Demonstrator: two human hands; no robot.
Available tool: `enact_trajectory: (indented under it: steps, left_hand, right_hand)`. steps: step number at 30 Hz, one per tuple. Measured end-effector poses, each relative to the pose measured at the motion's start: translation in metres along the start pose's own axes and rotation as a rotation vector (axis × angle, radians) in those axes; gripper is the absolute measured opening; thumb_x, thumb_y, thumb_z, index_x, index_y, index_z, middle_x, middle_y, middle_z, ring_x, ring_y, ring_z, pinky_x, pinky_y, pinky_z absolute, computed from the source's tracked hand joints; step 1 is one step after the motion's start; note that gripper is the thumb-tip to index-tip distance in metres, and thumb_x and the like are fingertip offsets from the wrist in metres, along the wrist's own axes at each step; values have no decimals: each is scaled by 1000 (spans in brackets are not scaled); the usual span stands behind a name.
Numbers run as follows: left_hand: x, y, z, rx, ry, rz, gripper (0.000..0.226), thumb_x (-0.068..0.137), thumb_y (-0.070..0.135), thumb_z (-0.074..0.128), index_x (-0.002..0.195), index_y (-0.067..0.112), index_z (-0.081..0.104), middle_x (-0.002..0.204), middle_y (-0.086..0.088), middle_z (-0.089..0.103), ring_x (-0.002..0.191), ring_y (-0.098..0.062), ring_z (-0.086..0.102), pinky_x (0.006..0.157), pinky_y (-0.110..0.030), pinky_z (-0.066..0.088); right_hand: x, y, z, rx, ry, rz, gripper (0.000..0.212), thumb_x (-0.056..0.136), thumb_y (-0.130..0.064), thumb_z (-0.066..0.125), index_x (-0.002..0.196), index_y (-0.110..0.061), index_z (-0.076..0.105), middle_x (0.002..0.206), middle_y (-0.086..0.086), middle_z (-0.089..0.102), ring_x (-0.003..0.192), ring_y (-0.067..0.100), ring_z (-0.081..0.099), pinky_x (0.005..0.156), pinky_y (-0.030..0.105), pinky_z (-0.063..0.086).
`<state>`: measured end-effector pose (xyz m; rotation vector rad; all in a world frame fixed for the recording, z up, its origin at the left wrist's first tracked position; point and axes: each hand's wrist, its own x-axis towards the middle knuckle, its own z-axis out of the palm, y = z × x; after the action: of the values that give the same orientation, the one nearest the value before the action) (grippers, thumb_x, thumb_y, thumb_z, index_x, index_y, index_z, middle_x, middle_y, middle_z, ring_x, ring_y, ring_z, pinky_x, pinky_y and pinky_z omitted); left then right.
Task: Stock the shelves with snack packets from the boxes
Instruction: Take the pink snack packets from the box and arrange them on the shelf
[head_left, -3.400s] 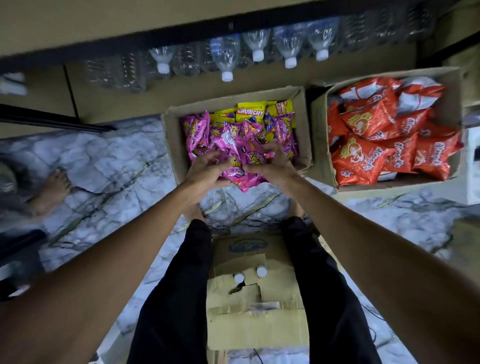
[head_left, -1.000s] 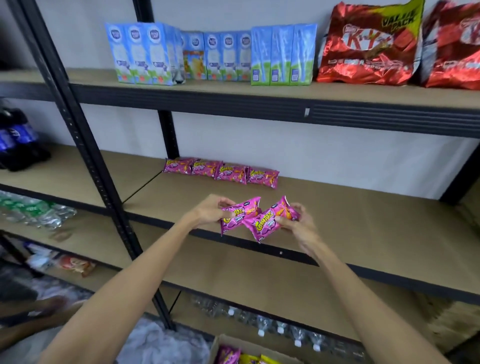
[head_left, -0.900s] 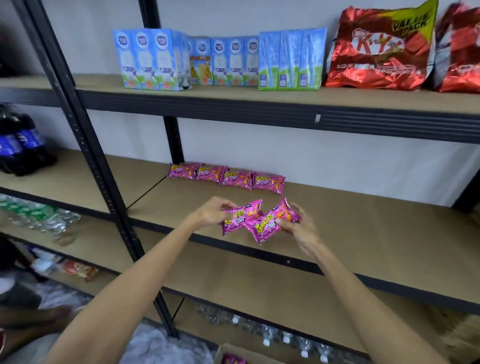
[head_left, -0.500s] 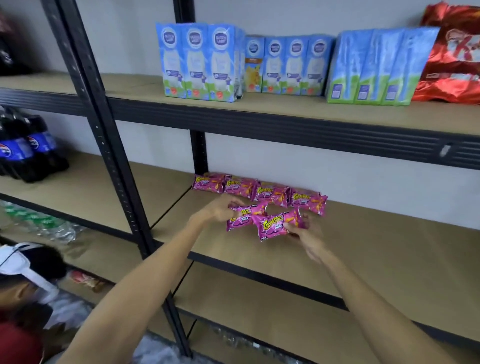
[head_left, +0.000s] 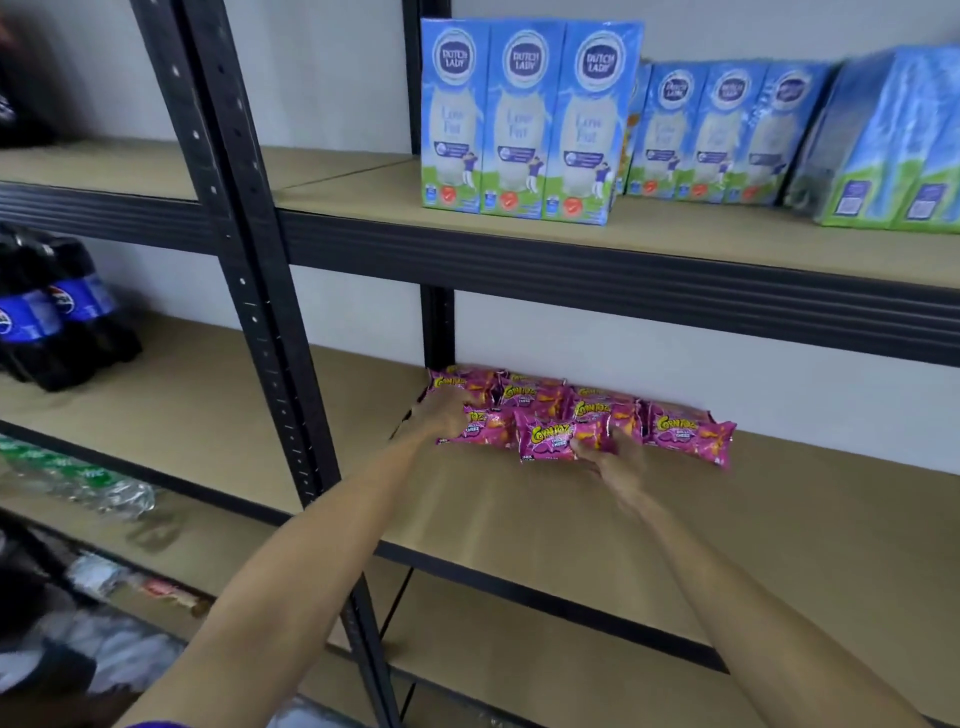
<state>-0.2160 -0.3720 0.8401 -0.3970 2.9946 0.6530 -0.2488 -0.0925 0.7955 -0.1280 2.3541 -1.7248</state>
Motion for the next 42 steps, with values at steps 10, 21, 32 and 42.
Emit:
enact_trajectory:
  steps: [10, 21, 32, 42]
  left_hand:
    - [42, -27, 0, 95, 111, -71, 60, 87, -7, 51, 134, 29, 59, 152, -11, 39, 141, -31, 32, 115, -64, 18]
    - [63, -38, 18, 186, 220, -69, 67, 86, -5, 58, 142, 30, 50, 151, -14, 37, 139, -33, 35, 114, -65, 20]
    - [59, -50, 37, 185, 470, -83, 48, 87, 0, 62, 131, 18, 55, 134, -11, 46, 123, -29, 43, 99, -48, 39]
    - [55, -53, 49, -166, 505, -18, 9, 97, 15, 46, 101, 8, 50, 93, -11, 63, 88, -35, 62, 69, -39, 44]
  right_hand:
    - [43, 2, 28, -74, 52, -10, 67, 56, -63, 84, 102, -16, 68, 100, 1, 74, 99, 26, 69, 95, 44, 53]
    - [65, 8, 45, -76, 51, -17, 97, 54, -69, 80, 123, -4, 60, 111, 7, 72, 105, 27, 65, 99, 45, 50]
    - [71, 2, 69, -148, 243, -35, 36, 81, -37, 80, 84, -22, 48, 76, -8, 54, 74, 15, 53, 63, 24, 41]
    - [76, -3, 84, -319, 329, -74, 42, 76, -47, 81, 100, -21, 58, 101, 1, 61, 96, 24, 61, 76, 34, 49]
